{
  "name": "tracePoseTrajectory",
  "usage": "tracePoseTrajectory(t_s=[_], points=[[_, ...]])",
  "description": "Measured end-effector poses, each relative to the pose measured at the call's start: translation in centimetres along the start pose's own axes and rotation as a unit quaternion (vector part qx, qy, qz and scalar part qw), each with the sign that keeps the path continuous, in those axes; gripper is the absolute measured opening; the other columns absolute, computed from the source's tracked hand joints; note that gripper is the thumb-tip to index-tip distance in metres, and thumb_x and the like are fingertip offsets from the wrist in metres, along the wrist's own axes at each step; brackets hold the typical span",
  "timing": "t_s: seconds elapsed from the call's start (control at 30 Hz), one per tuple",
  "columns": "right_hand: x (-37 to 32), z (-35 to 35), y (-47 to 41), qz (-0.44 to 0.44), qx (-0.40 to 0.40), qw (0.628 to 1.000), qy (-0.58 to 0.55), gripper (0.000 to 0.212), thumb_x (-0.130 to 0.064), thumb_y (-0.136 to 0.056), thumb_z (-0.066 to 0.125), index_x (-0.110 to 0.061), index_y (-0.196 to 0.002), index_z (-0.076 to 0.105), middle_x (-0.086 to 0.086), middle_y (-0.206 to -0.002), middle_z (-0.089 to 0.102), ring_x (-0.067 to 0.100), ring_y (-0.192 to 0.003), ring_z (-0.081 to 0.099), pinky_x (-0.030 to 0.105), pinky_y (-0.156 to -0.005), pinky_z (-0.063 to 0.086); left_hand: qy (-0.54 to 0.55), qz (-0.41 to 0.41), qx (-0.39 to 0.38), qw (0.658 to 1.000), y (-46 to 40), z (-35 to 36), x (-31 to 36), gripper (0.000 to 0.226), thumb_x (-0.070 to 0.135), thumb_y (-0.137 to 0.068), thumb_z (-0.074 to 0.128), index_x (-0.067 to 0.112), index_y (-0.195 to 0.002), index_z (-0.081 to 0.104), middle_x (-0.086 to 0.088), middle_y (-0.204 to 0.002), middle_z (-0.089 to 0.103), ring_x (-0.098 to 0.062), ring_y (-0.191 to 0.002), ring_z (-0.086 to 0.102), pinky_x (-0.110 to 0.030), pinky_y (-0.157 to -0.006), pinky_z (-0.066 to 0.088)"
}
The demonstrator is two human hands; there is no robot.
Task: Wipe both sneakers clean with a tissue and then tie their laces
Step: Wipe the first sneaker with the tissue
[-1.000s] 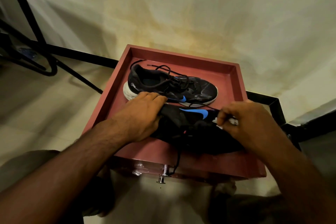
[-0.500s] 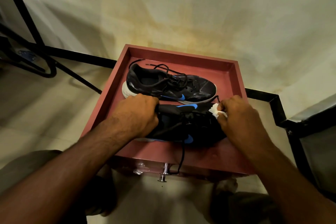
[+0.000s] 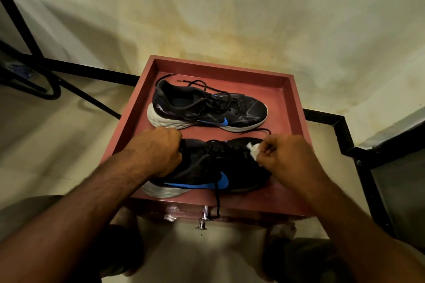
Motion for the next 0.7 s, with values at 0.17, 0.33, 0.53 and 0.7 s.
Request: tracePoseTrajectory(t_s=[0.17,0.33,0.53,0.7], points=[[-2.1,2.9,1.1,-0.058,-0.050,0.997,-0.030,0.004,-0.029,-0.088,0.073,-0.026,-0.091,0.073,-0.009,-0.085,0.069,0.010,-0.075,0.066,0.036,-0.073,0.059,-0.003,0.002,-0.007,1.000,-0.1,0.0,0.3,0.031,0.027,-0.098,0.048,0.015,-0.126,0.058,-0.011,-0.127,0.062,-0.029,-0.108,0.062,-0.037,-0.087,0.051],[0.3,0.1,-1.3,-0.026,0.071,0.989,0.126,0.020,-0.031,-0.099,0.066,-0.014,-0.098,0.075,0.007,-0.092,0.067,0.024,-0.078,0.064,0.026,-0.071,0.047,0.016,0.005,-0.009,1.000,0.0,0.0,0.2,0.029,0.026,-0.096,0.048,0.015,-0.121,0.059,-0.011,-0.123,0.064,-0.030,-0.105,0.063,-0.039,-0.088,0.054],[-2.7,2.5,1.2,-0.077,-0.033,0.996,-0.038,0.007,-0.032,-0.091,0.071,-0.027,-0.089,0.067,-0.008,-0.078,0.065,0.012,-0.073,0.064,0.038,-0.069,0.057,0.056,0.020,-0.001,0.998,0.1,-0.4,0.3,0.030,0.023,-0.092,0.053,0.017,-0.120,0.063,-0.009,-0.119,0.066,-0.029,-0.103,0.065,-0.039,-0.086,0.056],[-0.2,-0.9,-0.6,-0.069,0.095,0.991,0.058,0.016,-0.016,-0.093,0.068,-0.018,-0.108,0.073,0.005,-0.098,0.066,0.025,-0.087,0.063,0.028,-0.072,0.039,0.116,0.070,0.032,0.990,0.2,-0.8,0.9,0.018,0.033,-0.098,0.059,0.021,-0.109,0.067,0.000,-0.101,0.069,-0.018,-0.090,0.066,-0.034,-0.078,0.055]])
Point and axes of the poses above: each hand's wrist, its own y-axis away from the middle knuckle, its own z-axis out of the palm, x = y × z, the point moved 6 cm from there along -y, towards the middle knuckle
